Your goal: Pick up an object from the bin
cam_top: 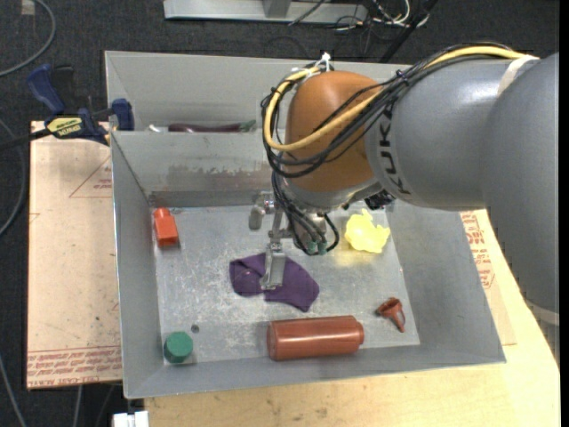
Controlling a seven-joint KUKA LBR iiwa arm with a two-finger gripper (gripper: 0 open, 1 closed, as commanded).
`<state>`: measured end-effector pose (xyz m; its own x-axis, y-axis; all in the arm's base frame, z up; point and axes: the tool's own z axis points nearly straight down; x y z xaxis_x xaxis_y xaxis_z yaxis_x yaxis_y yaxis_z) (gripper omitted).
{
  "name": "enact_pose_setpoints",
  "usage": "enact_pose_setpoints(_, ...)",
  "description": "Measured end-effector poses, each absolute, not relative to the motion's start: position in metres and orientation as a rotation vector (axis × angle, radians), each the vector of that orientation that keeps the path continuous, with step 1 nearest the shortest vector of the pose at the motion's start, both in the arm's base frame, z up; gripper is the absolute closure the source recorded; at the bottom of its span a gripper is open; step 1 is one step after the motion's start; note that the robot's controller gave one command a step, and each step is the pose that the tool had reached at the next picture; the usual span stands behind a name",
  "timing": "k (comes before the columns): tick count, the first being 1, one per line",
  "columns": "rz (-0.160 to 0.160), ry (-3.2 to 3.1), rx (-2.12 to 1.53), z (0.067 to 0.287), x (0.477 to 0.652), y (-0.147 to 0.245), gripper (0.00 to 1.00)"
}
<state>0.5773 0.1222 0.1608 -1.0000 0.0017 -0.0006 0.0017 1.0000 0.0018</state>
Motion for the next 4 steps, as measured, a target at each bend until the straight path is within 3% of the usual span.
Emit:
enact_pose_setpoints(1,0.003,3.141,0.003,0.161,0.577,0.122,0.00)
enact_pose_setpoints(2,0.007,3.130,0.215,0.071,0.573,0.088,1.00)
enact_pose_setpoints(3,0.008,3.130,0.216,0.071,0.573,0.088,1.00)
enact_pose_setpoints(4,0.011,3.127,0.198,0.208,0.585,0.094,1.00)
